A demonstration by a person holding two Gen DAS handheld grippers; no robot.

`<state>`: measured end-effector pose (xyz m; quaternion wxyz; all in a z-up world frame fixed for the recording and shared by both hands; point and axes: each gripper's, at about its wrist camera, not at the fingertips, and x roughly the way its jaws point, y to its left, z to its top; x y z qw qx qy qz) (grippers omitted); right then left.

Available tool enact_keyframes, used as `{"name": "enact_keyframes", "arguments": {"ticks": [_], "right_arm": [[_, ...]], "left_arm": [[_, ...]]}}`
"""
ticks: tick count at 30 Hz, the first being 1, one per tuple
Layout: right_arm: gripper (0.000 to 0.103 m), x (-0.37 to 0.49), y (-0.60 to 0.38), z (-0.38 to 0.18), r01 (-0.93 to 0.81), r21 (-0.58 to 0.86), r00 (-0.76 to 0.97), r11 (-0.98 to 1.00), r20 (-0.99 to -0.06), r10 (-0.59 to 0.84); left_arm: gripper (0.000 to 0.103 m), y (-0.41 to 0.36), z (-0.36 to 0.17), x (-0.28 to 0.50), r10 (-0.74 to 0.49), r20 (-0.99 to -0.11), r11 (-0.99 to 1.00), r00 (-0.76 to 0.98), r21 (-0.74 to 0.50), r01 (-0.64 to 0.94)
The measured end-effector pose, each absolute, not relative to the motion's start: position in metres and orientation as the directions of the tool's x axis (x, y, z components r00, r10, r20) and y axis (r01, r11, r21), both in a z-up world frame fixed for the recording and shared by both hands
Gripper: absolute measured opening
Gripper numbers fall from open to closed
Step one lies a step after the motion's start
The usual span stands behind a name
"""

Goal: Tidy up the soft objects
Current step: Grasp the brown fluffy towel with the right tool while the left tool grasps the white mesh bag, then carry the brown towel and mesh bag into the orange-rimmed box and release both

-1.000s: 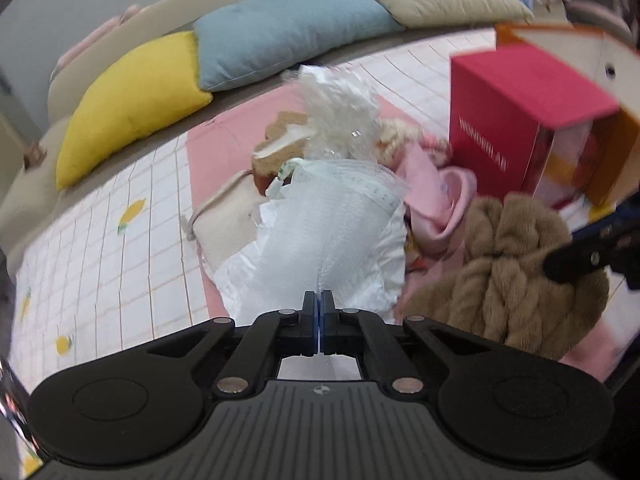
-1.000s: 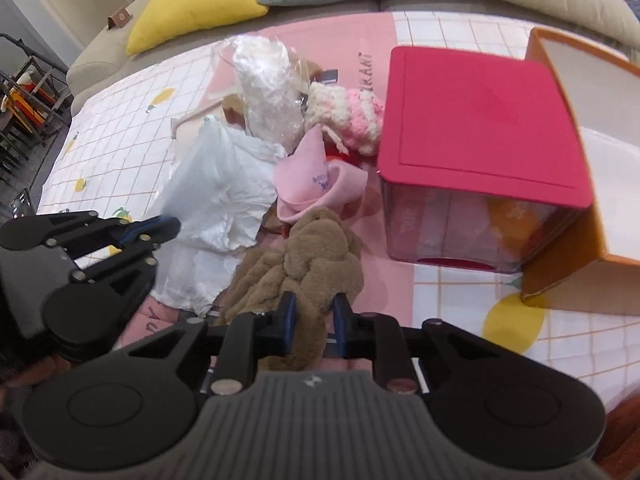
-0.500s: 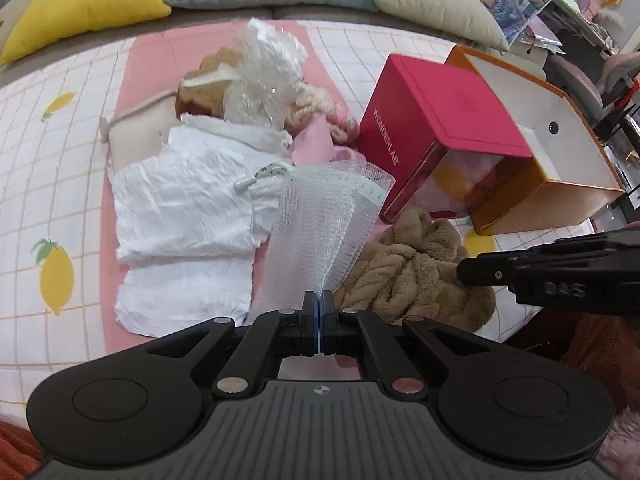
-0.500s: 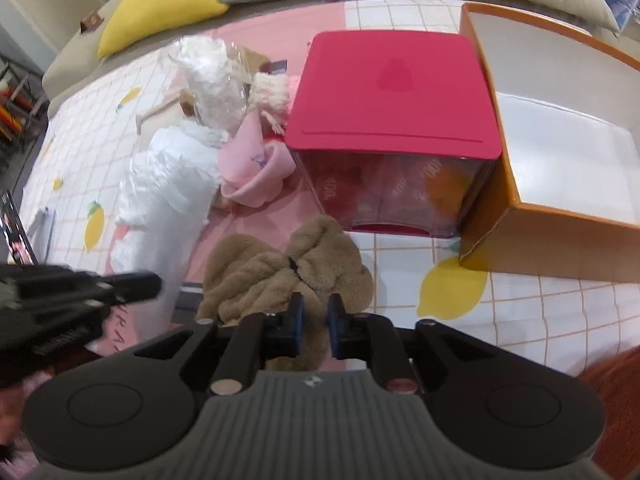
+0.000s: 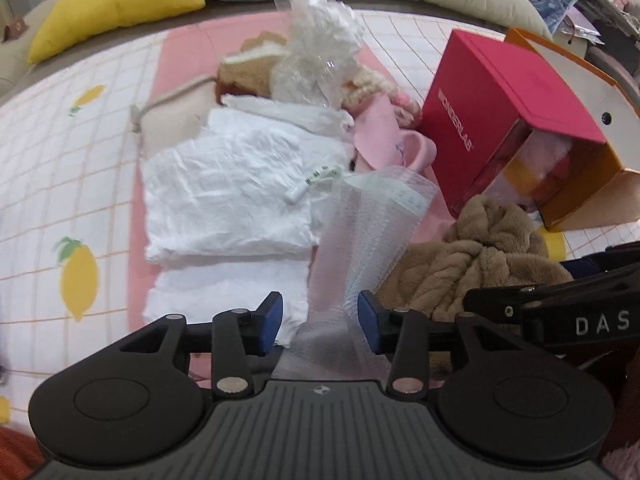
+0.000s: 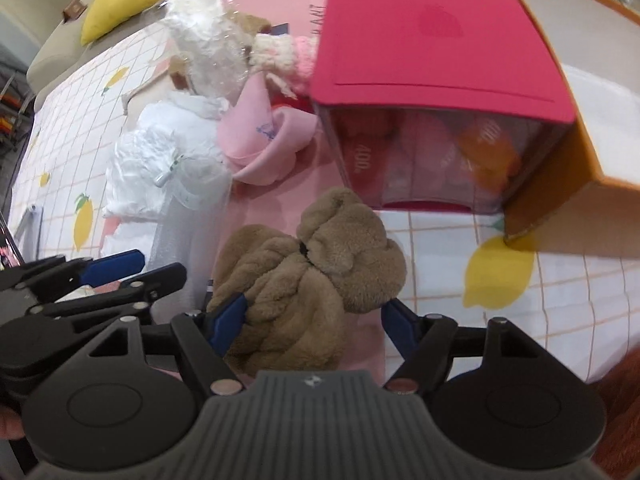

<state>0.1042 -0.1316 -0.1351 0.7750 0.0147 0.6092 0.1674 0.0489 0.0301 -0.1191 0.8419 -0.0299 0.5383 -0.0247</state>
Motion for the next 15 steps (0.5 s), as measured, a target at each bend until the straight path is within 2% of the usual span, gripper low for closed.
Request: {"name": "enact_keyframes", "arguments": {"ticks": [3, 4, 5, 7, 12, 14, 15], "right_arm": [[0.068, 0.104, -0.131, -0.141, -0.25, 0.25, 0.18, 0.936, -0.937, 0.298], [0.061, 0.104, -0.132, -0.145, -0.245, 0.262, 0.163, 0.933, -0.938, 0.307], [0.048, 0.103, -0.133, -0.149, -0.24, 0.274, 0.146, 0.931, -0.938, 0.313], [0.041, 0.102, -0.134, -0.154, -0.233, 0.306, 0.112, 0.923, -0.934, 0.338], [0.04, 0.097, -0.13, -0.153, -0.264, 0.293, 0.12, 0.919, -0.936, 0.332], [0.038, 0.096, -0.128, -0.152, -0.271, 0.288, 0.122, 0.918, -0.936, 0.329], [0.038, 0.096, -0.128, -0.152, -0.276, 0.285, 0.123, 0.918, -0.937, 0.328]], "left_arm": [[0.05, 0.032, -0.13, 0.051, -0.124, -0.905, 0.992, 0.408, -0.126, 0.023], [0.049, 0.032, -0.132, 0.052, -0.147, -0.902, 0.988, 0.406, -0.149, 0.025], [0.048, 0.033, -0.134, 0.053, -0.16, -0.899, 0.986, 0.408, -0.163, 0.028], [0.044, 0.031, -0.136, 0.053, -0.162, -0.893, 0.986, 0.419, -0.161, 0.038], [0.036, 0.025, -0.146, 0.056, -0.144, -0.896, 0.989, 0.421, -0.139, 0.043], [0.03, 0.023, -0.148, 0.056, -0.125, -0.889, 0.992, 0.44, -0.113, 0.053], [0.023, 0.022, -0.148, 0.056, -0.122, -0.889, 0.993, 0.442, -0.107, 0.058]]}}
